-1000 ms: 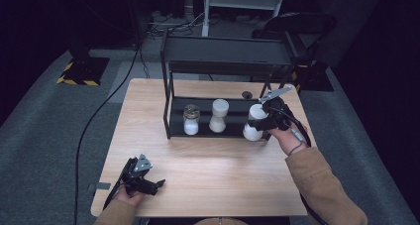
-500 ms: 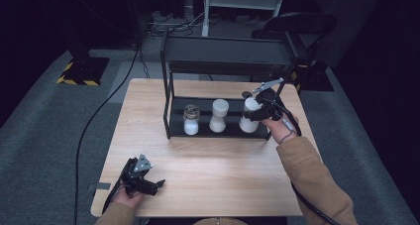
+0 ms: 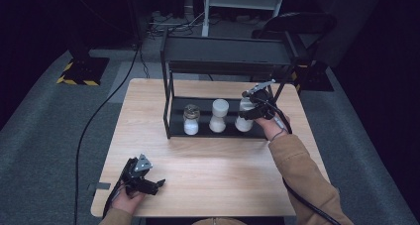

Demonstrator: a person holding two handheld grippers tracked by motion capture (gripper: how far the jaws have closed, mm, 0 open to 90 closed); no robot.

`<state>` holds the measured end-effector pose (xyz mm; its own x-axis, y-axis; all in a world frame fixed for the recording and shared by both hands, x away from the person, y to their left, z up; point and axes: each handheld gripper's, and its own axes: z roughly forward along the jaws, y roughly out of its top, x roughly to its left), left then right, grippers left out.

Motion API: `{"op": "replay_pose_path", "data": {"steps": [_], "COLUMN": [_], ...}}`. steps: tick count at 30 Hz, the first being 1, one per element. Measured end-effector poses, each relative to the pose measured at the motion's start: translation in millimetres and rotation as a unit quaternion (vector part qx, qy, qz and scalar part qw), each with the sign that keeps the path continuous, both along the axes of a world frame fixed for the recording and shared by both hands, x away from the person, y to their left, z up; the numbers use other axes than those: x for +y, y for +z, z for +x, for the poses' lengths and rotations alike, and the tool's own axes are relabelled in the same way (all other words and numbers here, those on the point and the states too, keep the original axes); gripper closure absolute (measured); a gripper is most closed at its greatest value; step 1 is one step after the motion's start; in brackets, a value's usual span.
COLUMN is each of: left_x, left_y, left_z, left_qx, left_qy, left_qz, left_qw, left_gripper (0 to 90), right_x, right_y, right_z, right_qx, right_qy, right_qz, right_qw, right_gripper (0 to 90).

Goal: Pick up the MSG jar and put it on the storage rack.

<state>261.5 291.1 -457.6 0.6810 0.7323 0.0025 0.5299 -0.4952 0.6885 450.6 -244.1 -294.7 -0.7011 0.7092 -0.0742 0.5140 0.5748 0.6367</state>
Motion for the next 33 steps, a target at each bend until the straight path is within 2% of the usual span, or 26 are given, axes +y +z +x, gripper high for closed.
{"op": "replay_pose_path", "data": {"steps": [15, 28, 31, 33], "left_x": [-0.3, -0.5, -0.5, -0.5], "left_y": [-0.2, -0.1, -0.2, -0.2], "left_z": [0.5, 0.4, 0.4, 0.4], "left_qx": [0.0, 0.0, 0.0, 0.0], "left_qy": [0.0, 0.0, 0.0, 0.0], "left_qz": [-0.001, 0.0, 0.0, 0.0], "left_qw": [1.0, 1.0, 1.0, 1.0], "left_gripper": [0.0, 0.0, 0.0, 0.0], "right_x": [2.6, 2.2, 1.0, -1.3], "right_y": [-26.8, -34.0, -33.2, -29.9], "right_z": [18.1, 24.2, 19.6, 22.5], "right_qx": [0.02, 0.021, 0.008, 0.017], "right_qy": [-0.018, -0.019, -0.019, -0.019], "right_qz": [0.008, 0.02, 0.025, 0.03], "right_qw": [0.9996, 0.9994, 0.9995, 0.9992], "right_gripper": [33.1, 32.5, 23.0, 15.9]}}
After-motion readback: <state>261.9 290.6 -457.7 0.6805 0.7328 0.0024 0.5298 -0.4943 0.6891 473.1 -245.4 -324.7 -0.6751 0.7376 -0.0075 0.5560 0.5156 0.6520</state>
